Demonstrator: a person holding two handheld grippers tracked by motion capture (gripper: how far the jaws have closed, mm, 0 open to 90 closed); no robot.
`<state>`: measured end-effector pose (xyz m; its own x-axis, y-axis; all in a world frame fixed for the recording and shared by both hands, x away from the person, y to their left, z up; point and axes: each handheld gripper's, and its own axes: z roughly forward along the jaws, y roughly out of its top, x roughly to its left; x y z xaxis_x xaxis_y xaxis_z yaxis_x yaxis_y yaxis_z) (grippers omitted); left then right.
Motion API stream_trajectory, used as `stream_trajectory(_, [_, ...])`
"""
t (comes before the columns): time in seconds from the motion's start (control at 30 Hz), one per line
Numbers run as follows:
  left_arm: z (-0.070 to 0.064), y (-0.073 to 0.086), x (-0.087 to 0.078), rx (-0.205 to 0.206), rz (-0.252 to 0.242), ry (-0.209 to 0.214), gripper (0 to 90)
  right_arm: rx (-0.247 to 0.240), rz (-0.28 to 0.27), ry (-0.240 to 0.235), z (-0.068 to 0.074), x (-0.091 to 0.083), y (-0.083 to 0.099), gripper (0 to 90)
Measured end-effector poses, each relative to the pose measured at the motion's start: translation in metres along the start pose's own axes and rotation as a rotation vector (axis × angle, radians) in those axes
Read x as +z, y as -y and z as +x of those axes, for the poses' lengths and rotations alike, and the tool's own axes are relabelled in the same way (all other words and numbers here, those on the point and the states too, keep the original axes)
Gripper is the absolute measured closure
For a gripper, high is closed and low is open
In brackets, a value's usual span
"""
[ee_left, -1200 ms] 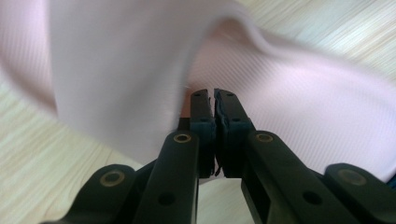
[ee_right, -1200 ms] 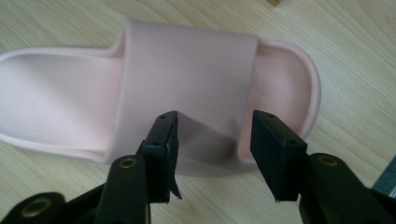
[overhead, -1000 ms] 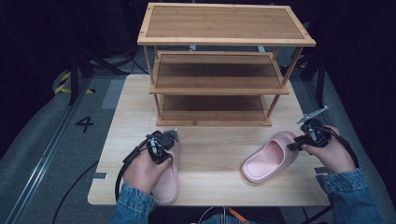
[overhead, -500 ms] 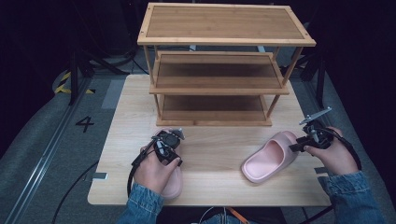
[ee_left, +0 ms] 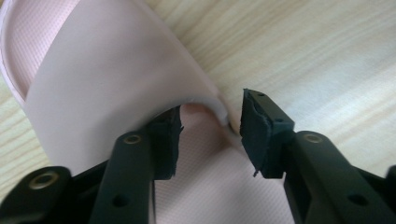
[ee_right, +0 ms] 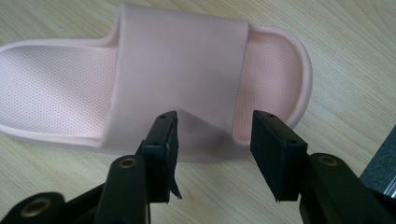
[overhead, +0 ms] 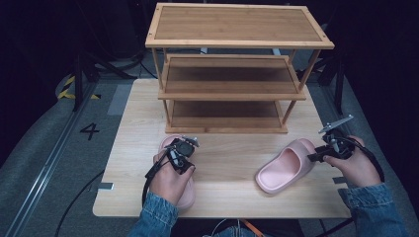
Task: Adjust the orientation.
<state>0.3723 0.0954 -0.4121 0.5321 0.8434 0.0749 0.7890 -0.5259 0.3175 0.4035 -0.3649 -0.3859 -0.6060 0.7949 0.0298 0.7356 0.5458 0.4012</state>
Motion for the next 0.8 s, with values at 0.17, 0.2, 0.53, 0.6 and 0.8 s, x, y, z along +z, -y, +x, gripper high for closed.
stream_trajectory(0.17, [-0.001, -0.002, 0.002, 0.003, -0.006, 0.009, 68.2, 0.0, -0.007, 0.0, 0.001, -0.001, 0.001, 52.7])
stream_trajectory(0.2, [0.001, -0.001, 0.002, 0.006, -0.012, 0.018, 68.2, 0.0, -0.007, 0.0, 0.001, -0.001, 0.001, 52.7])
stream_trajectory(0.53, [0.009, 0.004, -0.007, 0.105, 0.058, 0.059, 84.2, 0.001, 0.003, -0.001, -0.002, 0.002, 0.002, 53.0])
stream_trajectory(0.6, [0.011, 0.003, -0.011, 0.123, 0.066, 0.08, 84.5, 0.001, 0.002, -0.001, -0.003, 0.001, 0.003, 53.0])
stream_trajectory(0.8, [0.018, 0.005, -0.028, 0.161, 0.063, 0.127, 84.6, 0.005, -0.002, 0.002, -0.002, -0.001, 0.003, 52.9])
